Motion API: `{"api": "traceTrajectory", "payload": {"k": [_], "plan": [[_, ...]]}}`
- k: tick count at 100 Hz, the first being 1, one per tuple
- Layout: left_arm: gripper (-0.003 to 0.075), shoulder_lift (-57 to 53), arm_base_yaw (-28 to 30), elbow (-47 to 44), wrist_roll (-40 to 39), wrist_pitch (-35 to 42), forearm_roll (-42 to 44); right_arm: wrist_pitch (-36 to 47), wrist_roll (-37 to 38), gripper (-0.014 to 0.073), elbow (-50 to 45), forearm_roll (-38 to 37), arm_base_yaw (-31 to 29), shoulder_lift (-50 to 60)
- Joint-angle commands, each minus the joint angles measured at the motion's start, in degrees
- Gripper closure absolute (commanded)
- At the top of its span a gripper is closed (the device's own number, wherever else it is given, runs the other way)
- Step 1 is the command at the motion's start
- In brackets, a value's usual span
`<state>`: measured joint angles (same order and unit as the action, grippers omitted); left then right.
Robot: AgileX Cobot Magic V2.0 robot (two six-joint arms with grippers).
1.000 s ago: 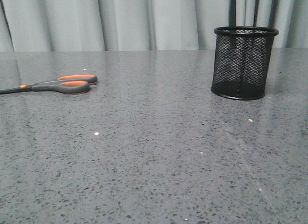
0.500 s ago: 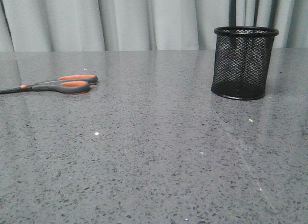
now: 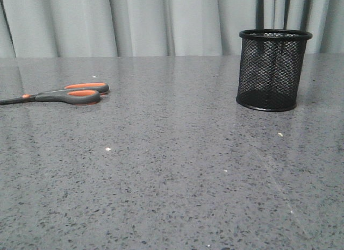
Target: Put scissors into bucket
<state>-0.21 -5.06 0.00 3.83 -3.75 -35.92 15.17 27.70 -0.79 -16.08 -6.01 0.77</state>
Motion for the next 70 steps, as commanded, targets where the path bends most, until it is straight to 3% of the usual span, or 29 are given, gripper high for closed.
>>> {"api": "traceTrajectory", "payload": {"k": [1, 13, 23, 37, 56, 70], "plan": [[0.0740, -1.5, -0.4, -2.0, -0.3, 7.8, -6.6, 3.0, 3.0, 0.0649, 0.7, 4.3, -0.3, 1.0], [0.0740, -0.8, -0.4, 2.1, 0.3, 3.8, -6.4, -5.0, 11.6, 0.0649, 6.1, 5.2, 0.1, -0.6], [0.0740, 3.1, -0.4, 8.2, 2.2, -3.6, -1.1, -12.1, 12.2, 0.0649, 11.9, 4.8, 2.8, -5.3], [0.0739, 12.7, -0.4, 17.0, 12.1, -8.9, 1.4, -18.7, 12.2, 0.0649, 21.0, 1.1, 11.3, -15.6], [0.0738, 28.3, -0.4, 28.8, 23.9, -15.7, 1.4, -40.4, 8.4, 0.0649, 34.7, -0.9, 25.4, -29.1], [0.0736, 37.5, -0.4, 36.8, 30.3, -22.5, 1.4, -54.6, 5.7, 0.0649, 42.0, -3.2, 31.5, -35.7]]}}
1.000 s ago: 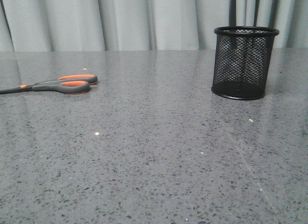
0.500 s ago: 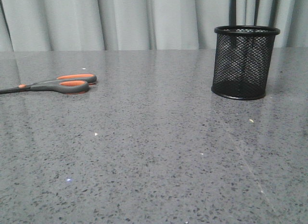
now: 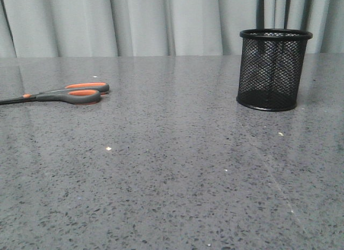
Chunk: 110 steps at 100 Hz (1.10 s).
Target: Put scissors into bucket
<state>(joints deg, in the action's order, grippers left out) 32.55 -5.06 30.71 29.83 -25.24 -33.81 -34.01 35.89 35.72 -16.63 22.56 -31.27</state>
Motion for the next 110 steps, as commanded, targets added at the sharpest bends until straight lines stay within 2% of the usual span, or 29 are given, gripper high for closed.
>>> {"api": "traceTrajectory", "payload": {"k": [1, 6, 13, 32, 39, 46, 53, 61, 72, 77, 82, 110], "plan": [[0.0736, 5.4, -0.4, 6.5, 4.5, -1.6, -0.8, -6.3, -2.5, 0.0649, 5.7, -2.7, 3.1, -3.8], [0.0725, 7.5, -0.4, 9.1, 6.7, -3.1, -0.9, -8.4, -2.6, 0.0649, 7.3, -2.8, 3.9, -4.9], [0.0671, 10.5, -0.4, 13.0, 10.8, -5.9, -0.9, -8.9, -2.6, 0.0649, 8.2, -2.8, 4.3, -5.0], [0.0412, 18.7, -3.2, 22.5, 28.8, -11.1, 1.4, -8.8, -4.7, 0.0648, 10.1, -2.5, 4.3, -4.8], [0.0369, 22.2, -4.6, 25.4, 33.7, -11.1, 4.4, -8.8, -6.7, 0.0646, 10.6, -2.5, 4.3, -4.8], [0.0368, 25.7, -5.9, 28.5, 35.0, -11.2, 9.4, -8.6, -7.6, 0.0621, 11.2, -2.5, 4.3, -4.8], [0.0367, 29.2, -7.3, 31.4, 35.0, -11.5, 15.0, -8.4, -7.6, 0.0552, 11.3, -2.5, 4.3, -4.8], [0.0368, 33.5, -8.7, 34.8, 35.0, -12.1, 18.9, -7.5, -7.7, 0.0405, 11.3, -2.5, 4.3, -4.8], [0.0368, 39.4, -9.3, 39.5, 34.7, -13.8, 16.7, -6.1, -7.7, 0.0188, 11.3, -2.5, 4.3, -5.0], [0.0369, 42.1, -9.3, 41.8, 34.7, -15.5, 15.7, -5.5, -7.7, 0.0131, 11.3, -2.5, 4.3, -5.0], [0.0370, 44.9, -9.3, 43.7, 34.7, -17.8, 15.6, -5.3, -7.8, 0.0110, 11.3, -2.5, 4.3, -5.0], [0.0369, 57.0, -9.3, 53.3, 37.4, -28.8, 18.0, -5.2, -7.8, 0.0116, 11.3, -2.5, 4.3, -5.0]]}}
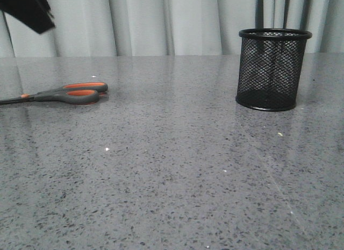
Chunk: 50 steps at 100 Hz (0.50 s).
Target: Put scissors into bucket
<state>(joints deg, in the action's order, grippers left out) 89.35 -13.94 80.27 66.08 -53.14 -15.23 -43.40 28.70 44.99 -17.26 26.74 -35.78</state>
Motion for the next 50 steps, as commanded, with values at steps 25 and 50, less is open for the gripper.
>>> {"api": "traceTrajectory", "payload": {"k": [25, 50], "plan": [[0.0369, 3.4, -0.4, 5.9, 4.2, -2.3, 4.5, 4.4, -0.6, 0.0116, 2.1, -1.8, 0.1, -0.5], [0.0369, 5.0, 0.7, 5.9, 6.6, -9.4, 2.9, 4.6, -0.6, 0.0117, 2.1, -1.8, 0.1, -0.5]]}}
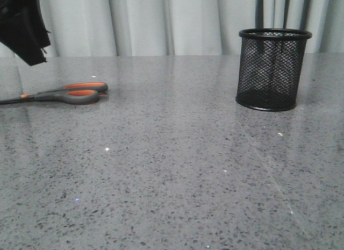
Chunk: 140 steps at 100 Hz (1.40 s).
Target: Put scissors into bucket
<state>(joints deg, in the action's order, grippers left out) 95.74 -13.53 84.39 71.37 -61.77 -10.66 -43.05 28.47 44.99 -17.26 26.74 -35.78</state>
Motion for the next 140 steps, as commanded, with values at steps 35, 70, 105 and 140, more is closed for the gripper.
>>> {"api": "traceTrajectory", "payload": {"k": [35, 70, 105, 140], "plan": [[0.0369, 2.6, 0.7, 2.0, 8.0, -0.6, -0.9, 3.3, -0.4, 0.0117, 2.1, -1.8, 0.1, -0.5], [0.0369, 5.1, 2.5, 2.7, 7.4, -0.2, -0.5, 2.4, -0.4, 0.0117, 2.1, -1.8, 0.1, -0.5], [0.0370, 8.8, 3.1, 5.3, 7.4, -0.9, -4.6, 2.4, -0.4, 0.0117, 2.1, -1.8, 0.1, -0.5], [0.0395, 10.6, 3.1, 5.3, 5.7, -2.1, -4.6, 2.4, -0.4, 0.0117, 2.1, -1.8, 0.1, -0.5]]}}
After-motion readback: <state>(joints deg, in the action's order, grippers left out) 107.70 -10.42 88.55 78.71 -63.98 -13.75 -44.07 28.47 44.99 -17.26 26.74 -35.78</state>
